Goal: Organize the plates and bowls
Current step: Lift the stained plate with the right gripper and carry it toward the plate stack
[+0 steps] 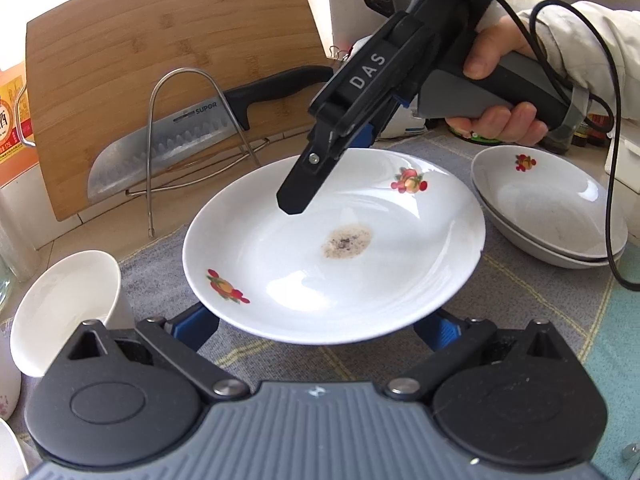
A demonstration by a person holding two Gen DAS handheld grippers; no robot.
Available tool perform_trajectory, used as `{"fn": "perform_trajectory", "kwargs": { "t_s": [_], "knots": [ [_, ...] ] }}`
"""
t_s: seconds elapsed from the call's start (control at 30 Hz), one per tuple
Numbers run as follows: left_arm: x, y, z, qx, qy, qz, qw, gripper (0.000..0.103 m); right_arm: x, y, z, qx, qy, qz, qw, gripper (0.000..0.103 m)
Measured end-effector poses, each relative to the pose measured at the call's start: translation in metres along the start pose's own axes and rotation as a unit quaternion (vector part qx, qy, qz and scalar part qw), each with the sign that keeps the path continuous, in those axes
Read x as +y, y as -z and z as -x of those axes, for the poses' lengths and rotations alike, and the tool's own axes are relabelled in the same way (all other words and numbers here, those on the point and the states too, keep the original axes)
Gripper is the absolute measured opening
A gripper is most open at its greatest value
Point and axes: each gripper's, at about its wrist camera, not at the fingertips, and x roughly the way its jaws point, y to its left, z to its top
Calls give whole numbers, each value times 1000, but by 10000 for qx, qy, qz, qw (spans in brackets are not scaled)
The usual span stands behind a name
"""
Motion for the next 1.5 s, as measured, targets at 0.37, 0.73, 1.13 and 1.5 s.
{"fn": "perform_trajectory", "kwargs": {
  "t_s": [0.37, 0.73, 1.13, 1.5],
  "knots": [
    [-20, -3, 24, -32, 153, -151, 9998, 102, 12, 26, 32, -169, 128, -62, 9998, 97],
    [-41, -5, 35, 28, 424, -355, 9985, 102, 17, 56, 58, -315, 266, -234, 9989, 97],
    [-71, -10, 39, 13, 814, -687, 9943, 102, 11, 97, 86, -484, 483, -638, 9956, 97],
    [-93, -21, 30, 17, 1195, -1033, 9874, 102, -1, 133, 114, -681, 713, -1039, 9897, 98]
  ]
}}
